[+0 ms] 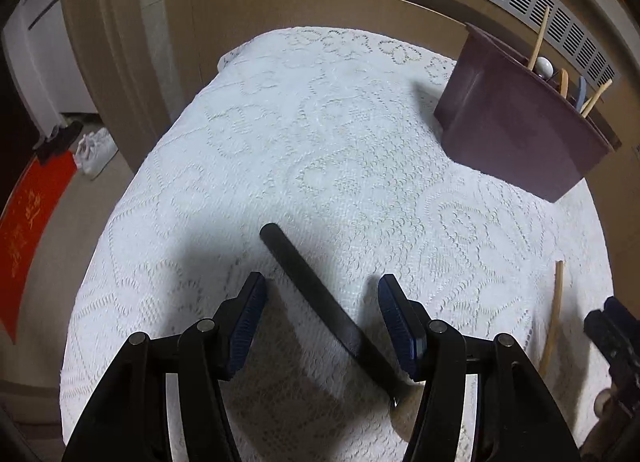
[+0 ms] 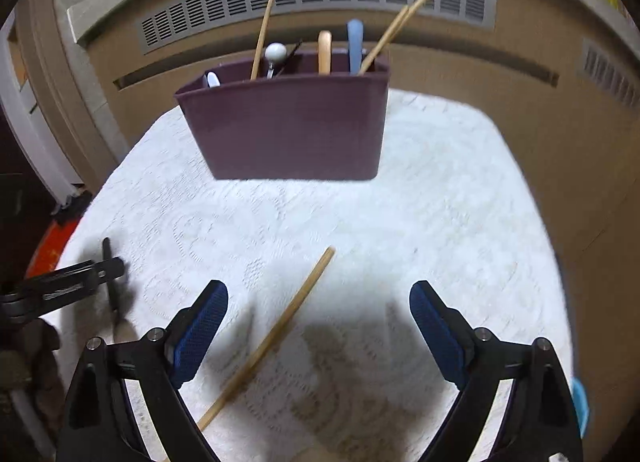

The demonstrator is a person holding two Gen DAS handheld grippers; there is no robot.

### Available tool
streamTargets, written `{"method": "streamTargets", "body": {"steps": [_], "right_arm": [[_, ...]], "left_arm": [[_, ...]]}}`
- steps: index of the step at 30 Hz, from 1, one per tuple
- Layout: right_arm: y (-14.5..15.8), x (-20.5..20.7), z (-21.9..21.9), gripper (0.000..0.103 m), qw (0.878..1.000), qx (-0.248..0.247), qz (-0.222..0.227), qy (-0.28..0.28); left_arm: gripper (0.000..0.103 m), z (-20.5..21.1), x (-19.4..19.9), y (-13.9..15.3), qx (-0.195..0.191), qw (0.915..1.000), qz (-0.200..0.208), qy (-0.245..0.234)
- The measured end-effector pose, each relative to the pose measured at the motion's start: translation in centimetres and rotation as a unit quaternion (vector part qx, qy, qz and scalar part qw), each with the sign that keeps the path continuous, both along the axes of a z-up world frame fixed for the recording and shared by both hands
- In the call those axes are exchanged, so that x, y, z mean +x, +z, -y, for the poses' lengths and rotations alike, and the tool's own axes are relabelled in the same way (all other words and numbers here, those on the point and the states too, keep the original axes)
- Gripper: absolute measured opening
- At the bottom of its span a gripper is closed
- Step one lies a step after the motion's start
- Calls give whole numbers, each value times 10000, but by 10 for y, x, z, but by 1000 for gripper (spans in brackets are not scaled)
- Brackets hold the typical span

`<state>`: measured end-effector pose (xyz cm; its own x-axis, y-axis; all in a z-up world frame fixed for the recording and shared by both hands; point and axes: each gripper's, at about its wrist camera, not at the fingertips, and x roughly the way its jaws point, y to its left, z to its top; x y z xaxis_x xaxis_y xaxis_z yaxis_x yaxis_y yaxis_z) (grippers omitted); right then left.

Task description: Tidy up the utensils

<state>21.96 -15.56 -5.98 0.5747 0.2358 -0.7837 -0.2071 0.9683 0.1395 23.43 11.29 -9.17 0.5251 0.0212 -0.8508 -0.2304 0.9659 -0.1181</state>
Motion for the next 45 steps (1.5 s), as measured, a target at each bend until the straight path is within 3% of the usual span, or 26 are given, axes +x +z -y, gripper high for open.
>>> {"method": "streamTargets", "body": {"steps": [3,6,9,14,17,19,22,34,39,40,44,45], "right_arm": [[-11,0,-18,66,9993,-35,-284,256],[-19,-3,-33,64,9987,-248,-370,258],[-25,-2,-47,62,9976,-492,-385,311],[-35,-4,-69,52,9951,-749,-344,537],[-35,-5,-77,34,9936,-782,-271,763],[-34,-8,-83,13,9916,-835,-233,958],[-30,-10,-79,8,9915,-750,-197,1045],[-7,-6,-26,6,9983,-245,25,530],[-5,-9,-22,7,9987,-163,34,482],[-4,-10,-22,7,9986,-182,54,489],[-2,-12,-18,7,9990,-145,25,416],[-1,-12,-16,7,9991,-153,32,400]], "left_arm": [[55,8,-2,2,-116,9993,128,-333],[54,17,-6,3,-445,9959,155,-776],[54,17,-11,7,-526,9954,171,-778],[54,14,-16,11,-205,9985,88,-490],[54,11,-16,8,-146,9992,-2,-376],[54,10,-16,7,-142,9993,-47,-342],[54,9,-16,6,-143,9994,-78,-319],[54,7,1,5,-3,9998,-174,-131],[51,33,21,-1,281,9977,-65,-617],[46,39,21,-1,281,9968,-50,-741],[38,55,14,2,-274,9909,-84,-1314],[38,54,11,2,-266,9912,-84,-1298]]}}
